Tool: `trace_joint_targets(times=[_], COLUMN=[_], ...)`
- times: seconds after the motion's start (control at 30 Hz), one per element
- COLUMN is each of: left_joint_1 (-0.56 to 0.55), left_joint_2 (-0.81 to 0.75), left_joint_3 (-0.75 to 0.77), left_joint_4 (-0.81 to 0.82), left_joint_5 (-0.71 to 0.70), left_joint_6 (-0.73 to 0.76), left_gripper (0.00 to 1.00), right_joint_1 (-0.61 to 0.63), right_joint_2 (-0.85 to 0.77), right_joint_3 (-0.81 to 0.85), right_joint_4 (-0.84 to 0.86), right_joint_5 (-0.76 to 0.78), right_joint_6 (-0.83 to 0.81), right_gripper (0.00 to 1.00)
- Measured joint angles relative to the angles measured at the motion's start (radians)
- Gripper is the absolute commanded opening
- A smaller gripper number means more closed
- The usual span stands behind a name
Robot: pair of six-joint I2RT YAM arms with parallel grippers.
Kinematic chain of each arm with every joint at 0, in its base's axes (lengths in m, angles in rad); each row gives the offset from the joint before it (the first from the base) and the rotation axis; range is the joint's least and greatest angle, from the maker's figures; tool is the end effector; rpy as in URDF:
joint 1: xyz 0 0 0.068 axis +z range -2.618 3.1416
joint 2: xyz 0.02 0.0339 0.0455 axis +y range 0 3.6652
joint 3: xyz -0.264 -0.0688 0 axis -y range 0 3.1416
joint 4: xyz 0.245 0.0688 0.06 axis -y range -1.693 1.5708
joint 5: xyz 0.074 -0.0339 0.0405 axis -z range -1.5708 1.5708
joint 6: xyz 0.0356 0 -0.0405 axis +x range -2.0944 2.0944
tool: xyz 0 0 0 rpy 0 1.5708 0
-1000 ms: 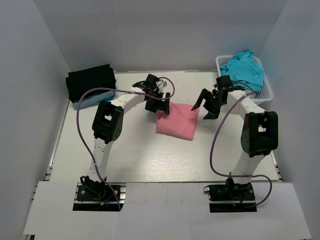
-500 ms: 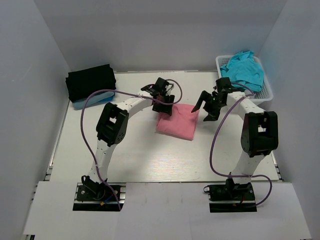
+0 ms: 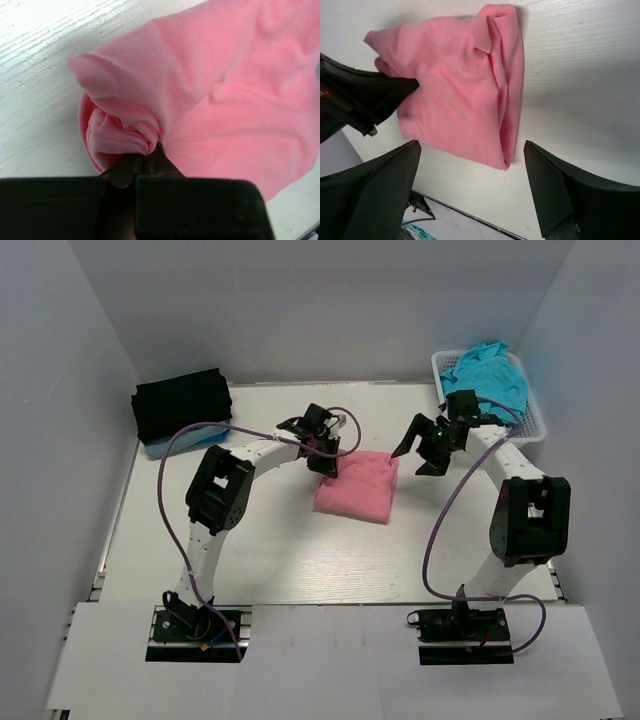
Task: Fold and stack the t-shirts
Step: Put the neatly folded tshirt into the corner of the board with the left arm
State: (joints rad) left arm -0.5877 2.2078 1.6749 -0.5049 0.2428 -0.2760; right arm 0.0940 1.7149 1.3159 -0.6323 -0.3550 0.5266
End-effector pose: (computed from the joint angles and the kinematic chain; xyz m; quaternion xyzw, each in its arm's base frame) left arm 0.3895 -0.2698 0.1594 0.1801 0.9410 -0.2155 0.1885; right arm 0.3594 0.0463 0.2427 0.1576 0.9367 0.2421 0.1978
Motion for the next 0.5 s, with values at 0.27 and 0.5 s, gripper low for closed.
trace_joint_targets(times=[0.27, 0.5], left_joint_1=[0.023, 0.045], left_joint_2=[-0.042, -0.171], left_joint_3=[-0.033, -0.046], left_joint_4=[0.039, 0.057], left_joint_5=[0.079, 0.064], left_joint_6=[0.030, 0.087], left_gripper=[0.00, 0.00], right_joint_1=[-0.035, -0.054], right_joint_2=[-0.105, -0.183], right_joint_3=[-0.052, -0.105], right_joint_4=[-0.003, 0.006], right_joint_5=[-0.027, -0.061], right_joint_6=[-0.014, -0.011], right_gripper=[0.90, 0.90])
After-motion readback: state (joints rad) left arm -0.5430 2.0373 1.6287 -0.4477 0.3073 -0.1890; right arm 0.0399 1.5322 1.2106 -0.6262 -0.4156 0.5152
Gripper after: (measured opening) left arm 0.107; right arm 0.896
